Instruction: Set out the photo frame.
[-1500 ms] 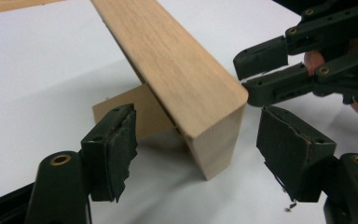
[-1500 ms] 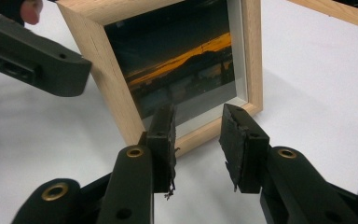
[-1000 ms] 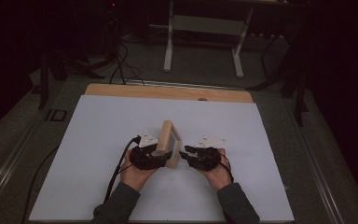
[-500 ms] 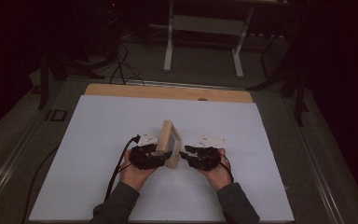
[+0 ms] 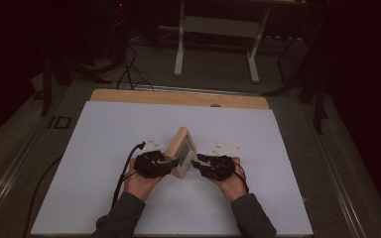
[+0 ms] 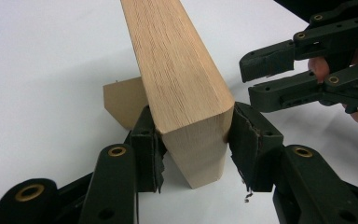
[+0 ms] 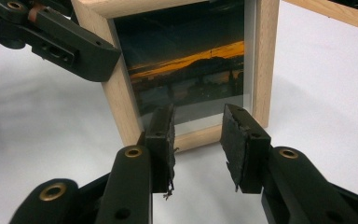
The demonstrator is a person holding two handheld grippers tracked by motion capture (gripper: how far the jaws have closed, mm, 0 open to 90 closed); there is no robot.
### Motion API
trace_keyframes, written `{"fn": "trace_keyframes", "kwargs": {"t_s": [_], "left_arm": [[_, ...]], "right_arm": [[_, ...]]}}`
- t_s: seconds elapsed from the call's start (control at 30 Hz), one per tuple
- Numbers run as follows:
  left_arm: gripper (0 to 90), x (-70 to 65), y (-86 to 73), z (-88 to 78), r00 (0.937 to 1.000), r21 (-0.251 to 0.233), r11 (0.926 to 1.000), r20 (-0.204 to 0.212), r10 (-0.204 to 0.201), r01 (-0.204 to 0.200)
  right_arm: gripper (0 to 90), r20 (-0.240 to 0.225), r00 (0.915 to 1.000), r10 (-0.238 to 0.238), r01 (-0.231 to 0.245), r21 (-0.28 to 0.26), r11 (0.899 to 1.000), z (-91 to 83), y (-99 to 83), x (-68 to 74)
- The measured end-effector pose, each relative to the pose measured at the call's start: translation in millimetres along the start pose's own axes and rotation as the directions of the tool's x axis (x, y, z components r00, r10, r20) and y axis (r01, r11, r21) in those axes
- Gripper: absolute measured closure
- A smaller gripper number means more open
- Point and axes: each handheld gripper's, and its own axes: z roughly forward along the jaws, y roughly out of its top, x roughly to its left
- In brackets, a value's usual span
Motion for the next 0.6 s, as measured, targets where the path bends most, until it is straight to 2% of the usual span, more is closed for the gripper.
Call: {"fn": "trace_keyframes", "kwargs": {"t_s": [0.57,0.6], "left_arm": [[57.2,1.1,0.2,-0.1,1.0000,0.003,1.0000,0.005,-0.001,0.001],[59.4,1.5,0.4,0.0,1.0000,0.003,1.0000,0.008,-0.003,0.003]], "right_arm": [[64.0,0.000,1.0000,0.003,-0.003,-0.001,1.000,-0.7,0.1,-0.6],[64.0,0.000,1.0000,0.002,-0.002,-0.001,1.000,-0.9,0.1,-0.7]]}}
